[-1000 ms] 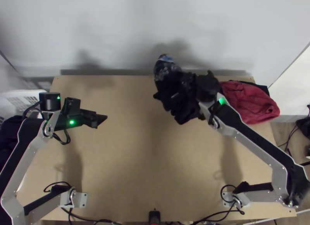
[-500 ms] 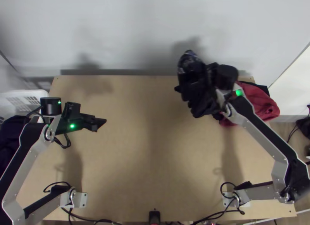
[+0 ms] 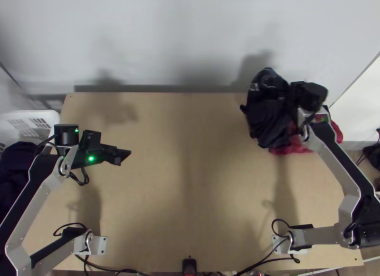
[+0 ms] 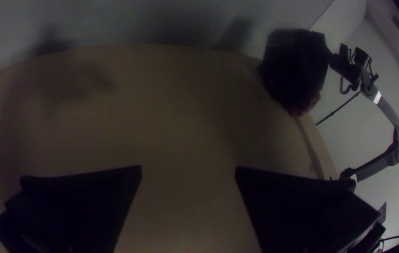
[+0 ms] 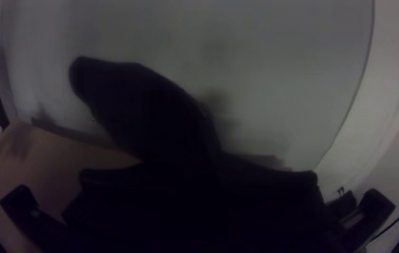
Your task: Fold the t-shirt
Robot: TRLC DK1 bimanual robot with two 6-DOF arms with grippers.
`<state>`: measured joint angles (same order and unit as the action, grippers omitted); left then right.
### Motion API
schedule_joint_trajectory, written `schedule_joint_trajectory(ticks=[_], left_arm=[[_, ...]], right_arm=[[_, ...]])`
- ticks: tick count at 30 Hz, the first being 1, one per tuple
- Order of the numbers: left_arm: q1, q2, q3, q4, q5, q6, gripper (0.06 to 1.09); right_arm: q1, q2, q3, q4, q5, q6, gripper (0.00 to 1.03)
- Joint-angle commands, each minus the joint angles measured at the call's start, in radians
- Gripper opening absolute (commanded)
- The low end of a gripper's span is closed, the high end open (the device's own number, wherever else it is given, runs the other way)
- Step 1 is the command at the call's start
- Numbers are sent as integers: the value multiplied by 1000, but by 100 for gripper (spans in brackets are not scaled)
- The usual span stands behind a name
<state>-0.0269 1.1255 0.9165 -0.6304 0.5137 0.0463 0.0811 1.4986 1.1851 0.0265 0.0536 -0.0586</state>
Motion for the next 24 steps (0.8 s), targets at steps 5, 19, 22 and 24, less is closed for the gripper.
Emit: schedule_joint_trajectory(ticks=[5,19,22,24], left_arm=[[-11,-1,-31,14,-14,-2,103],[-61,23,-39,18,-30,3,103],[-68,26,-39,18,-37,4,103],[-73,30,-39,18,-40,6,103]], right_arm=[[-213,2,-30,49,-87,25,3],[-483,0,-211,161,-149,32,3],[-535,2,-272,196,-152,2,3],[-577,11,-297,199,-166,-6,3]])
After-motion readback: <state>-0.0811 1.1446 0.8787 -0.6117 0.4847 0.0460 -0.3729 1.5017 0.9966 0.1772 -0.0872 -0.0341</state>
